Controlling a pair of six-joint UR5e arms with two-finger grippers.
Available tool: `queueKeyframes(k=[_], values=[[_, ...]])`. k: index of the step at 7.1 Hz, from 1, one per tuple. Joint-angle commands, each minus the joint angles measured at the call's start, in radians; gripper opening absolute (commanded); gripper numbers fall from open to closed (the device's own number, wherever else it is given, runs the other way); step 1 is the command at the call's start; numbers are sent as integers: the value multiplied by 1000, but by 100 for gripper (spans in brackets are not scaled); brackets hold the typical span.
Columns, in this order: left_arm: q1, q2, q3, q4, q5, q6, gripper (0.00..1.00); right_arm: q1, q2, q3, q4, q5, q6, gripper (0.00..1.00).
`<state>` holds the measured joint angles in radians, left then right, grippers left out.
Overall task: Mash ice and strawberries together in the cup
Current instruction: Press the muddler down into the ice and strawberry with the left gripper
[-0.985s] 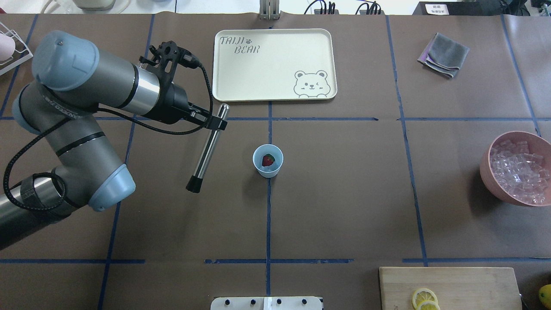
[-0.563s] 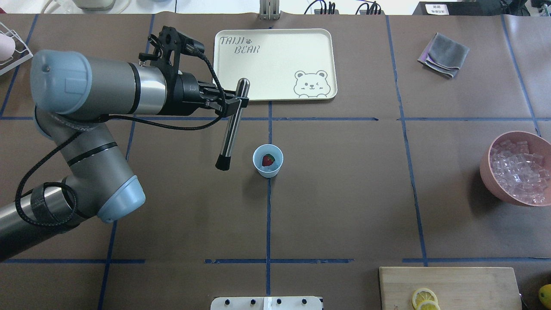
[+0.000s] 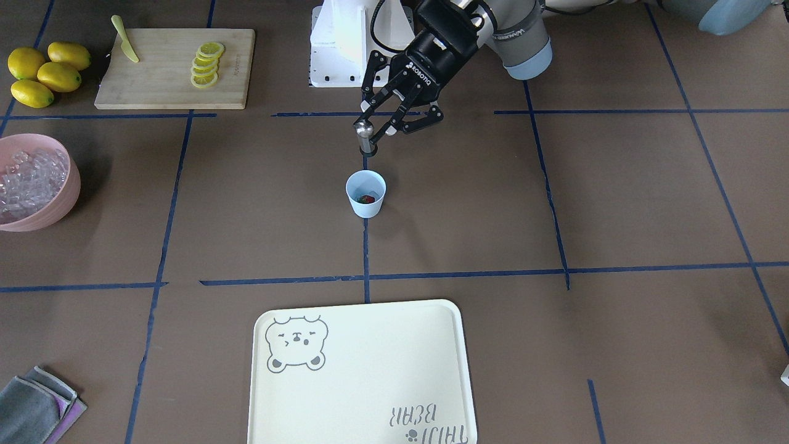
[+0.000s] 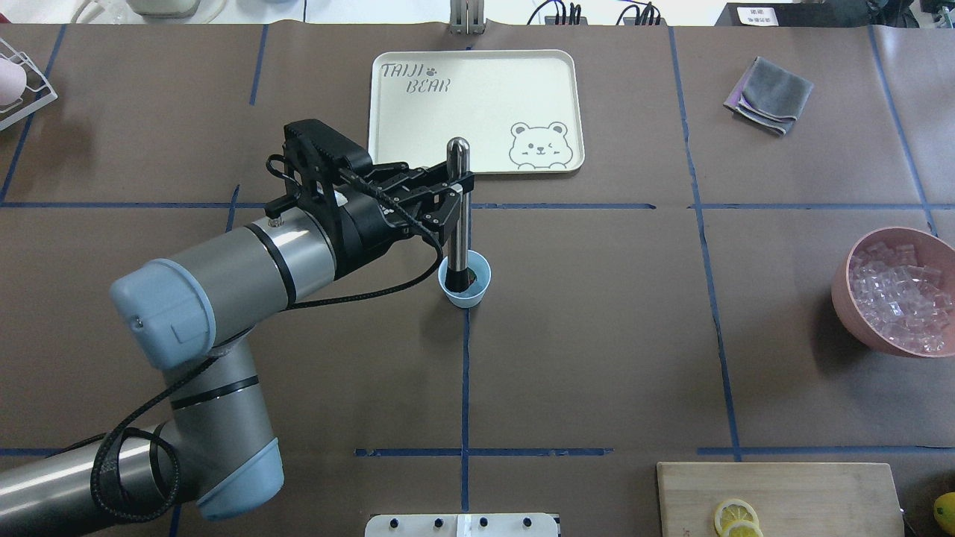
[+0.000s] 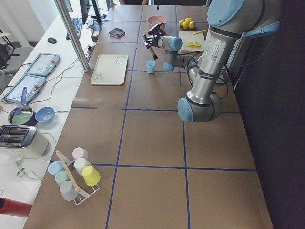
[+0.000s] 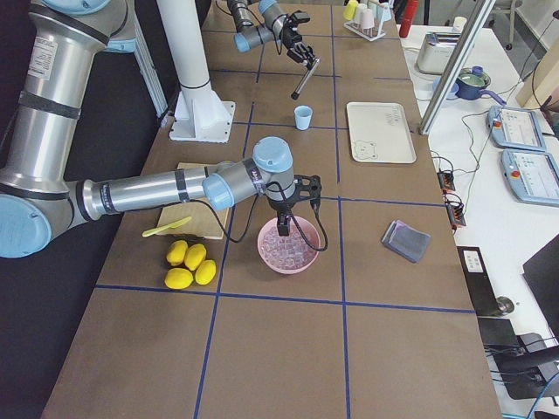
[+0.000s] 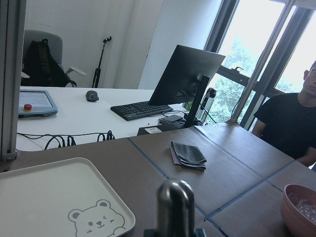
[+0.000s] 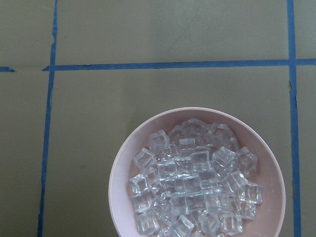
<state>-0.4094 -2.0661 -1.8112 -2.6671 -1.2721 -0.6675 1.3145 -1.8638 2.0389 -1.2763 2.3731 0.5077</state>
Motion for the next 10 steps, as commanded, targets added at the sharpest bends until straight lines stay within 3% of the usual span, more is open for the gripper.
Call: queueKeyframes(k=[1,5,10], values=[[36,-8,6,-22,109,54,0,0,-1,1,2,0,0,99],[95,-70,84,-23,288,127,0,0,-1,-3,2,5,0,99],[96,-100,168,-24,295,132,0,0,-1,-5,2,6,0,99]])
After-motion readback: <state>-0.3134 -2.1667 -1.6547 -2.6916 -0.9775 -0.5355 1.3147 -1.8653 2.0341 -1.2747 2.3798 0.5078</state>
